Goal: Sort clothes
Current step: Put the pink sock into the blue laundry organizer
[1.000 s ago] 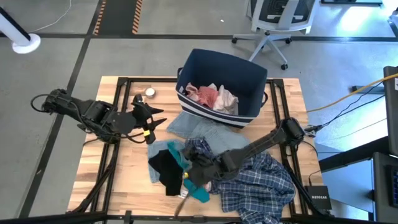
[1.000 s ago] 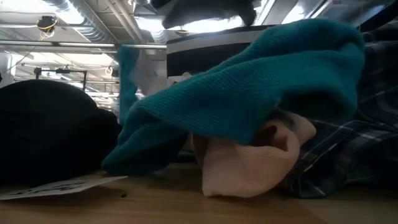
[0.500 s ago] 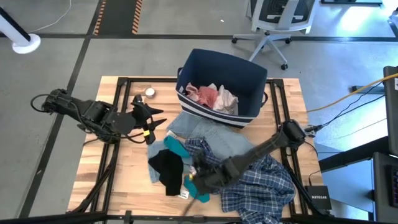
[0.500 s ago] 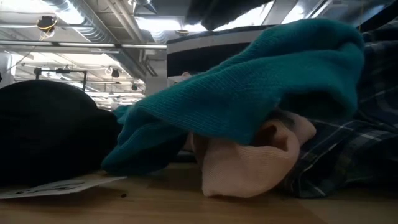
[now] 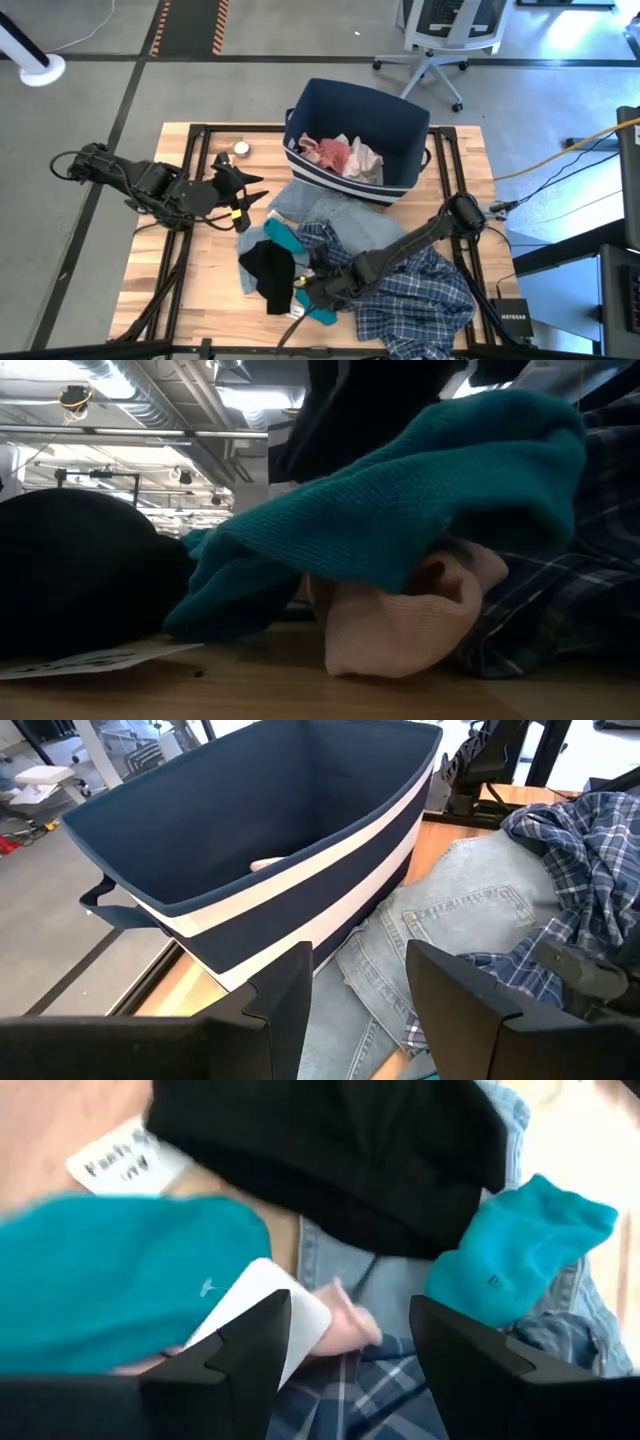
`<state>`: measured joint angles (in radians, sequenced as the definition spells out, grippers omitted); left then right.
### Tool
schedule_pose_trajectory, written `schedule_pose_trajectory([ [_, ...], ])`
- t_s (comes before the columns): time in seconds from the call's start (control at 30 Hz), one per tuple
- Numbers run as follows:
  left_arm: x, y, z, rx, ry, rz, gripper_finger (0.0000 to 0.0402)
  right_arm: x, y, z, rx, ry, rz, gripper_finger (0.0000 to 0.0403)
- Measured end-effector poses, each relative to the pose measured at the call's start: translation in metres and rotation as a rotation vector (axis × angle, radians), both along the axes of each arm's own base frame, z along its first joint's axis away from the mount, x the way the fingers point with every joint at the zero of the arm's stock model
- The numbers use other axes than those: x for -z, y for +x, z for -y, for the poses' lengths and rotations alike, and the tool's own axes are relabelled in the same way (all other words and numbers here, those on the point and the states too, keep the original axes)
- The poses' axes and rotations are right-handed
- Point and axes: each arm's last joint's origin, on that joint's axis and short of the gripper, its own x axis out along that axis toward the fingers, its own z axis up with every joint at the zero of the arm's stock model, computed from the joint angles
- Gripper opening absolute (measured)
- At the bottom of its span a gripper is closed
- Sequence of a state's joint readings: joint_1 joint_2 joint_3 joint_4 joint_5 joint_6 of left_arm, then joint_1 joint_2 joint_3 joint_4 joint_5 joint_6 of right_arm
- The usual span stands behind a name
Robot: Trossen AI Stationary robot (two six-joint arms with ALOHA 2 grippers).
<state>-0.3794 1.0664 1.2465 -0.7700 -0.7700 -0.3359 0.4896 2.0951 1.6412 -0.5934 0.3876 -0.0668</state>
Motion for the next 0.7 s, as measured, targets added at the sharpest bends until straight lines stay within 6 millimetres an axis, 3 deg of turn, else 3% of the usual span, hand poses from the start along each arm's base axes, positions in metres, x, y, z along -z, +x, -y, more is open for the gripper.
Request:
schedule_pose_trajectory([
  [0.17,0.0,0.0,0.0,-0.001,0.0,-0.005,0.0158,0.013,0.004,0.002,0.006,-0.019,-0.031,0.0225],
  [0.47,0.0,0.0,0.0,0.0,0.003,-0.006,0.0158,0.015,0.004,0.004,0.02,0.002,-0.04,0.0223],
  [0.57,0.0,0.0,0.0,0.0,0.003,-0.006,0.0158,0.015,0.004,0.004,0.023,0.002,-0.043,0.0202],
  [0.7,0.001,0.0,0.0,0.0,0.004,-0.008,0.0158,0.015,0.004,0.006,0.027,-0.002,-0.052,0.0142],
])
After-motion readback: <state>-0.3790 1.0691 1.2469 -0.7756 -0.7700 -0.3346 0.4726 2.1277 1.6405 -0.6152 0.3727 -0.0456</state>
